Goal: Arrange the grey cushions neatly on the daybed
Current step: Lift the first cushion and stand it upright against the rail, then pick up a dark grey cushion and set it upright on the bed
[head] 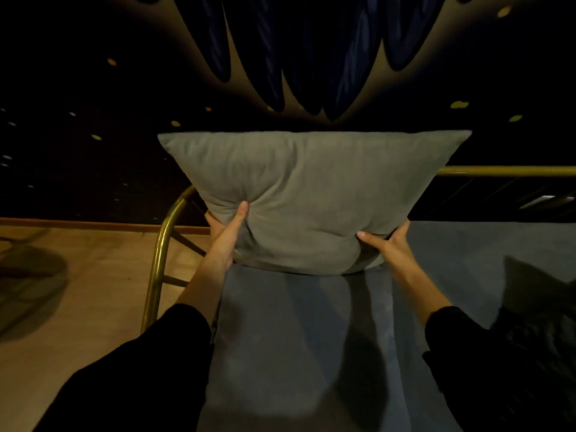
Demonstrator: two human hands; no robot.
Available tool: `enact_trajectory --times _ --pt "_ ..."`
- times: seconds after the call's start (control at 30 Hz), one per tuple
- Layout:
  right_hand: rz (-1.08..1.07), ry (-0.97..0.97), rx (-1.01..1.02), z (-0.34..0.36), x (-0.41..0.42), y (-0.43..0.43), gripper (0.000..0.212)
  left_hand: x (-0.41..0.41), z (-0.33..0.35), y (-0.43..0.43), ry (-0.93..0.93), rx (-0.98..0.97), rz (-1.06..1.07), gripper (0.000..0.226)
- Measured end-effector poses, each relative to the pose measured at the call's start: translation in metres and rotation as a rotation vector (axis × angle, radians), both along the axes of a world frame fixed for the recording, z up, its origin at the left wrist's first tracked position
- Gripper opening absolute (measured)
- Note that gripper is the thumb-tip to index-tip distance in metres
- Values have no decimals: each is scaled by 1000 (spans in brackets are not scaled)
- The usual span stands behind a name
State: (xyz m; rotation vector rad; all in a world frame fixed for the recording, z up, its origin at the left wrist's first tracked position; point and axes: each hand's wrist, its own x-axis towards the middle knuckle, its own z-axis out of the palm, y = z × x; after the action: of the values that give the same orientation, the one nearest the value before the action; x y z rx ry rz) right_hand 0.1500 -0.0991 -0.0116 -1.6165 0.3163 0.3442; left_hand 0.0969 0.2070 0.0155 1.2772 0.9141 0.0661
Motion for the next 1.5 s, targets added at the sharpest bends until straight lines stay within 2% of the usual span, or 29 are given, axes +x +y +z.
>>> enact_trajectory --times 0.07,0.23,0.3,0.37,0.43,0.57,0.67,0.77,0.87,0.97,1.1,1.23,1.27,1.33,1.4,1.5 --pt "5 22 -33 -8 -4 7 98 -1 -4 -9 97 63 12 110" --pt "43 49 -131 -3 -2 10 87 -6 3 -46 121 264 136 82" --pt "29 121 -169 -2 -13 4 71 -15 11 -74 190 343 163 68" --pt "46 158 -214 6 -32 -7 48 -30 21 -114 254 362 72 55" --pt "49 150 -265 18 -57 -27 35 -48 26 -158 242 327 -66 54" --pt "-20 121 -407 52 -104 -104 35 -63 26 -238 207 354 -477 43" --pt "-183 89 -473 76 -135 -181 30 -60 42 -304 126 378 -795 35" --pt "-356 24 -561 97 -160 -260 29 -47 49 -372 62 409 -1014 31" --pt "-571 -45 -663 110 -176 -345 35 -30 55 -451 27 438 -1137 33" --pt "-713 -35 -732 105 -185 -443 45 -13 52 -544 26 418 -1215 46" --pt "-765 26 -763 84 -190 -523 57 3 33 -605 10 310 -1148 69" --pt "-797 94 -664 66 -202 -606 76 25 -38 -655 4 273 -1038 131" --pt "-808 123 -596 62 -203 -624 86 26 -40 -660 -6 270 -1019 133" --pt "-779 164 -442 54 -206 -650 103 21 -16 -665 -2 267 -977 114" --pt "-717 195 -263 45 -207 -665 94 18 -2 -672 23 223 -944 94" --pt "-693 187 -160 32 -199 -671 82 27 -12 -674 108 5 -914 85"
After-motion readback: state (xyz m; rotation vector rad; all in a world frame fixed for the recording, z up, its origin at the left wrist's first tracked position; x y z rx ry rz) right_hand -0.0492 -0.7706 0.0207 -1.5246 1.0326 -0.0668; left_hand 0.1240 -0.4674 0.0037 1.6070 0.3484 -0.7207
